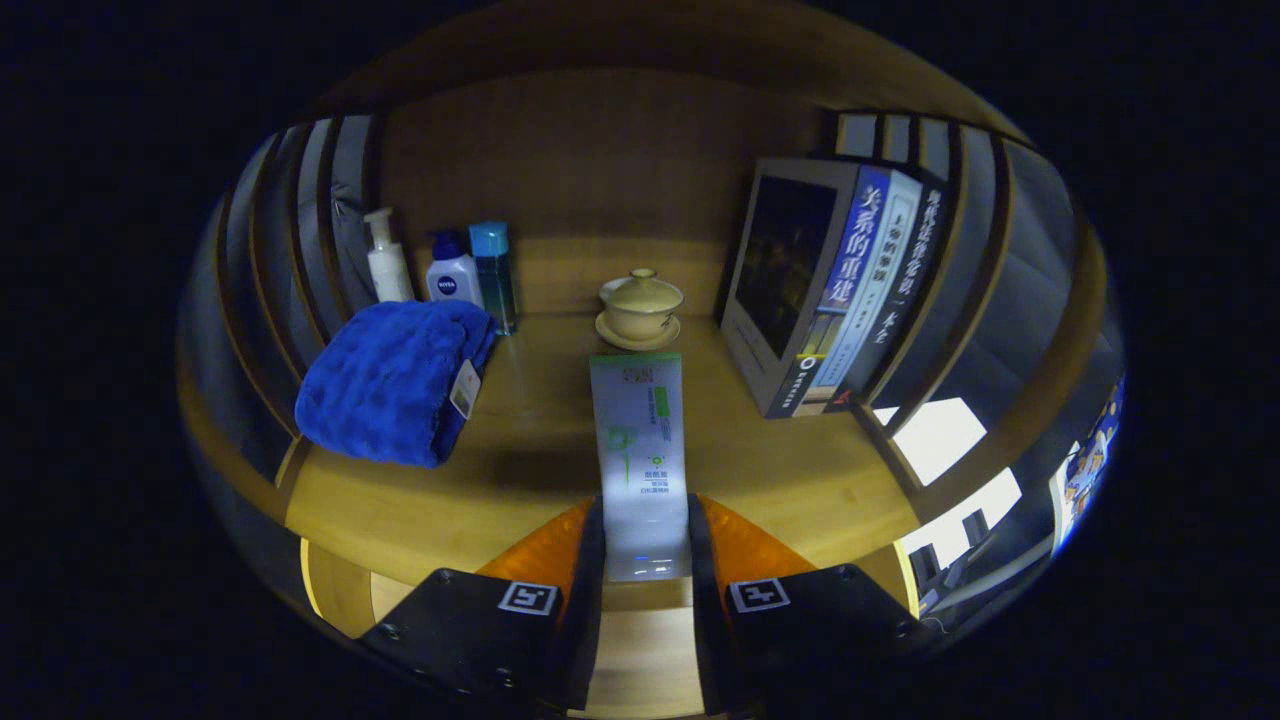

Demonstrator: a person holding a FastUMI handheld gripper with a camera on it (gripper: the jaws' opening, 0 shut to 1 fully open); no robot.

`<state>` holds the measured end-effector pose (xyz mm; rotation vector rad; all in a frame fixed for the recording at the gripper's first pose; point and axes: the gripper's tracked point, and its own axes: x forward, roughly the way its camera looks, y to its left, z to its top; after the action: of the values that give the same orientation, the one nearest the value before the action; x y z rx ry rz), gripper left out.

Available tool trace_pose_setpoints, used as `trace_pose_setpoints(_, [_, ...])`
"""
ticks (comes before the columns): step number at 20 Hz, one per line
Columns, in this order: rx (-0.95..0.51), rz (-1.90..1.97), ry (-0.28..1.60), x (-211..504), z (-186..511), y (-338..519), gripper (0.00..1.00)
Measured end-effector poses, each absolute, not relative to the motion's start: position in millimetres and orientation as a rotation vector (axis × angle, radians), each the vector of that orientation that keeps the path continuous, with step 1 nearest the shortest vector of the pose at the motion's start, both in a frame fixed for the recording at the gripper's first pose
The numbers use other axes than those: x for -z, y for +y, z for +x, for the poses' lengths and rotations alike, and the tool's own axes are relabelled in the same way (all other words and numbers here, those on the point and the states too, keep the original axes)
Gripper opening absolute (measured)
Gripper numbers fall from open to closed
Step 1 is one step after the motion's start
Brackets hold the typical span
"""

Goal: Pull open the drawer, take out the items inside it, and place them on the countertop above the cabinet.

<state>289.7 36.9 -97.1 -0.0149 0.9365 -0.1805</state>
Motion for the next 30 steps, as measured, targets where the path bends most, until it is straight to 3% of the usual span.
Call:
trace_pose_setpoints(8, [0.129, -0.043, 0.971, 127.0, 298.2, 43.0, 0.48])
trace_pose_setpoints(12, [0.135, -0.035, 0.960, 126.2, 297.8, 46.0, 0.57])
trace_pose_setpoints(15, [0.130, -0.020, 0.938, 123.7, 300.0, 49.7, 0.77])
trace_pose_setpoints(18, [0.124, 0.002, 0.885, 110.4, 301.5, 54.6, 0.85])
trace_pose_setpoints(23, [0.211, -0.054, 0.581, 10.2, 283.5, 39.1, 0.99])
trace_pose_setpoints(26, [0.211, -0.069, 0.461, -29.9, 240.4, 43.3, 0.98])
trace_pose_setpoints(30, [0.232, -0.186, 0.472, -26.7, 177.6, 38.7, 0.98])
